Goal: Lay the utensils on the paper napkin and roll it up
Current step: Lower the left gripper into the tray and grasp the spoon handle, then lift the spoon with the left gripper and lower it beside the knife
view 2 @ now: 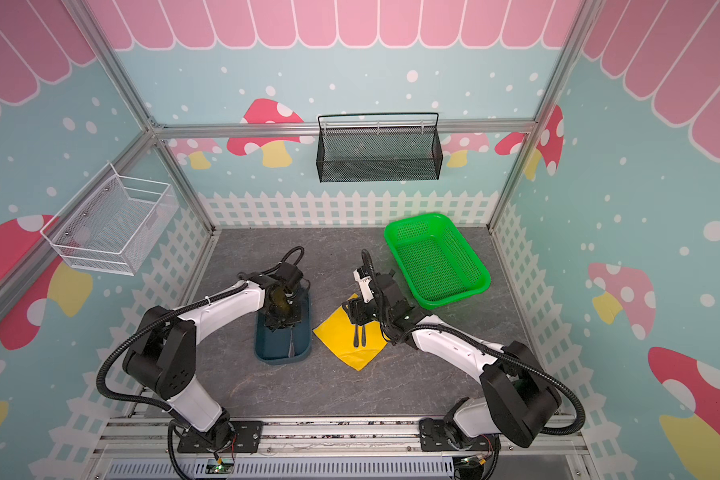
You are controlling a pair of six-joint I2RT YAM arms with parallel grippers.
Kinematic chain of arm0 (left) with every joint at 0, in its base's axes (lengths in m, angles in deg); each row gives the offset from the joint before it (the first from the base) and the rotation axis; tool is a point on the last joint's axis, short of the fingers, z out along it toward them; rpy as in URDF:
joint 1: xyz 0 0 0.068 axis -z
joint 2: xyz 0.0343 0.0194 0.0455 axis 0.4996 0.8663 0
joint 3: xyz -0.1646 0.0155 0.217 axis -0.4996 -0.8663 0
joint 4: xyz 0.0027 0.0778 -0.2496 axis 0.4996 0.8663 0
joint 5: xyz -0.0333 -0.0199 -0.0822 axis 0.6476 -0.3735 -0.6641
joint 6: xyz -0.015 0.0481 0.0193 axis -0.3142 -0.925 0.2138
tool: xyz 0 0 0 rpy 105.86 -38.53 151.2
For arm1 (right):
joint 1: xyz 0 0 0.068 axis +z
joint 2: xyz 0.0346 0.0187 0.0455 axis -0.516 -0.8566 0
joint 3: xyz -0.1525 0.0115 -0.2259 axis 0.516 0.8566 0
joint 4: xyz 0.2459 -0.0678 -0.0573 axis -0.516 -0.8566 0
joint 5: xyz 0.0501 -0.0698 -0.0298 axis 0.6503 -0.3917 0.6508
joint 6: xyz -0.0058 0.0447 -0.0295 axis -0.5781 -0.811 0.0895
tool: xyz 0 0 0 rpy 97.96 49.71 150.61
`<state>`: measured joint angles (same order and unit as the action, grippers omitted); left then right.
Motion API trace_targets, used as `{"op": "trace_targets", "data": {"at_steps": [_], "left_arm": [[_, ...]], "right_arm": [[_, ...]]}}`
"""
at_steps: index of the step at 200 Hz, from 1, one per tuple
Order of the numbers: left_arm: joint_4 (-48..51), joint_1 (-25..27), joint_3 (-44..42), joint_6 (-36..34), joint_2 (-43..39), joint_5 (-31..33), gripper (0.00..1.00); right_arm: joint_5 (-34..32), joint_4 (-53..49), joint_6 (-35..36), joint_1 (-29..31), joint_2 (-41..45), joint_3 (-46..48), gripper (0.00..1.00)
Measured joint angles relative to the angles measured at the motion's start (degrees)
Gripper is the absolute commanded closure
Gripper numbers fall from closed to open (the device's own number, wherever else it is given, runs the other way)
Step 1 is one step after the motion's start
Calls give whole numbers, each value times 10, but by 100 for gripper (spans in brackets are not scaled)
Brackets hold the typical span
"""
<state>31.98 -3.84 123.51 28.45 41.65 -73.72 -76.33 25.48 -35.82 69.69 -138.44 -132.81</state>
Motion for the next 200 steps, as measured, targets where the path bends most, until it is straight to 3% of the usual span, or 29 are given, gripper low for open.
{"op": "trace_targets", "data": {"at_steps": [102,148,200], "left_arm": [[56,90,158,25,1,-6,90],[32,138,213,42,100,-41,90],[2,150,219,64,191,-62,90]], "right_arm": [[-58,1,-37,-20,62,37,31],[-60,1,-61,-47,77,63,31],[-58,0,-71,-57,94,90,31]]}}
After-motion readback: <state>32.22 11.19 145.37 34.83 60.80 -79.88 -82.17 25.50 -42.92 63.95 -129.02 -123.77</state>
